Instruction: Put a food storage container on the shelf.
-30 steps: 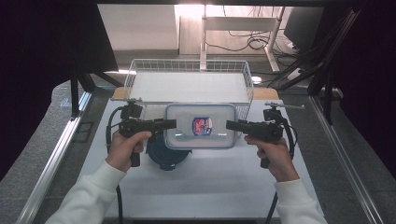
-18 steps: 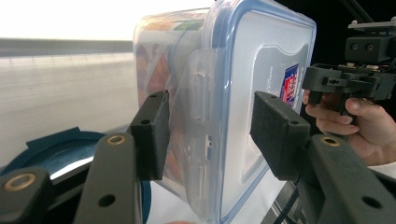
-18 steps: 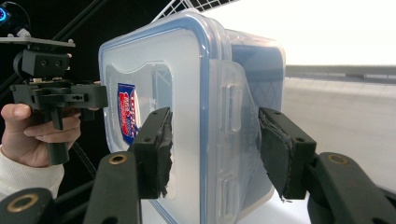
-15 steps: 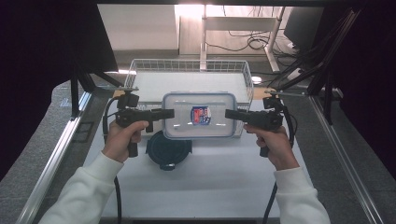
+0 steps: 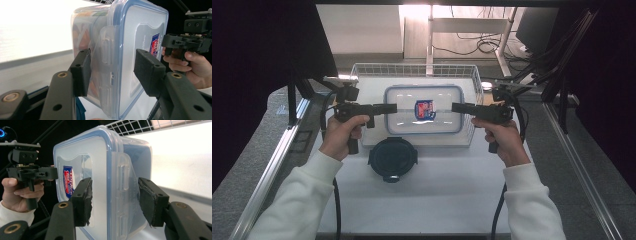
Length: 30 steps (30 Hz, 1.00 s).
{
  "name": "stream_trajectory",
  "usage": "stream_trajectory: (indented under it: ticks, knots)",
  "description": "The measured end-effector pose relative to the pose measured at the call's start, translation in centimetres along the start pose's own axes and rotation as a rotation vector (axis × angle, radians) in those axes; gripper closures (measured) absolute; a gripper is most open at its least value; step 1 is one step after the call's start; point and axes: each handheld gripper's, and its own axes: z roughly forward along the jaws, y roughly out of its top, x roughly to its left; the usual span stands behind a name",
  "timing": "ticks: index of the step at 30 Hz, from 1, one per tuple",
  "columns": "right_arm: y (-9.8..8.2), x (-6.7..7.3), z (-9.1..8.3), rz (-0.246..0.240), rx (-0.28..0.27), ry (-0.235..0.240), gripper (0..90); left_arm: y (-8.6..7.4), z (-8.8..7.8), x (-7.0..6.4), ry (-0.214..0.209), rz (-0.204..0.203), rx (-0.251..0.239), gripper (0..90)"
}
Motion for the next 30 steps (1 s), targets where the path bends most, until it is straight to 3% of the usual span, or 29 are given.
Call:
stream_trajectory:
  ticks: [10,30]
  knots:
    - [2.1,-0.2,0.7,-0.008,-0.008,-0.004,46.6,1.7,0.2,0.8,-0.011,0.016,-0.007,48.9]
    - [5.0,-0.4,2.2,-0.008,-0.004,-0.01,46.6,5.3,0.2,1.8,0.005,0.032,-0.013,48.2]
